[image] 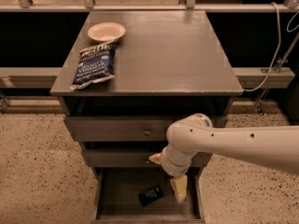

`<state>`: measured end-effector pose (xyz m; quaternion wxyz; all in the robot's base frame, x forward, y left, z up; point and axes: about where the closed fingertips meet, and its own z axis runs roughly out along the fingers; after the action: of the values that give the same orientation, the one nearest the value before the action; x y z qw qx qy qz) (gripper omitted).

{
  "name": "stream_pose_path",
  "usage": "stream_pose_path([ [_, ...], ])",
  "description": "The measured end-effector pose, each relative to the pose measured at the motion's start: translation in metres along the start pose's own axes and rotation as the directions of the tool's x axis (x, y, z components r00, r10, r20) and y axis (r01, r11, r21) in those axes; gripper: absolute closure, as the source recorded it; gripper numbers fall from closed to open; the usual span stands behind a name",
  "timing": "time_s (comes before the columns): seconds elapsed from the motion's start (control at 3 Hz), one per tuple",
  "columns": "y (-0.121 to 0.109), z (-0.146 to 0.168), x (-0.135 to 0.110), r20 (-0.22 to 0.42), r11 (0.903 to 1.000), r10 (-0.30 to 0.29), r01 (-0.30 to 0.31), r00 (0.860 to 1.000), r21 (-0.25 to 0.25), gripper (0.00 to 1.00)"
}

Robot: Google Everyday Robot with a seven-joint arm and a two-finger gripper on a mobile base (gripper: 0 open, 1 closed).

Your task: Pick rxbar blueberry from bottom drawer and place on counter

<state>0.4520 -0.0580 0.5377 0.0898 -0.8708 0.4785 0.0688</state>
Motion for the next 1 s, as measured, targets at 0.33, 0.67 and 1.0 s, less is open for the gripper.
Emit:
stream_pose_path([
  [0.33, 0.006, 0.006, 0.004, 0.026, 0.9995, 0.033, -0.032, 0.999, -0.006, 0.00],
  [0.67, 0.010, 0.030, 0.015, 0.081, 0.9918, 0.116, -0.120, 0.990, 0.045, 0.00],
  [1.0, 0.018, 0.047, 0.024, 0.101, 0.9581, 0.241, -0.253, 0.965, 0.134, 0.00],
])
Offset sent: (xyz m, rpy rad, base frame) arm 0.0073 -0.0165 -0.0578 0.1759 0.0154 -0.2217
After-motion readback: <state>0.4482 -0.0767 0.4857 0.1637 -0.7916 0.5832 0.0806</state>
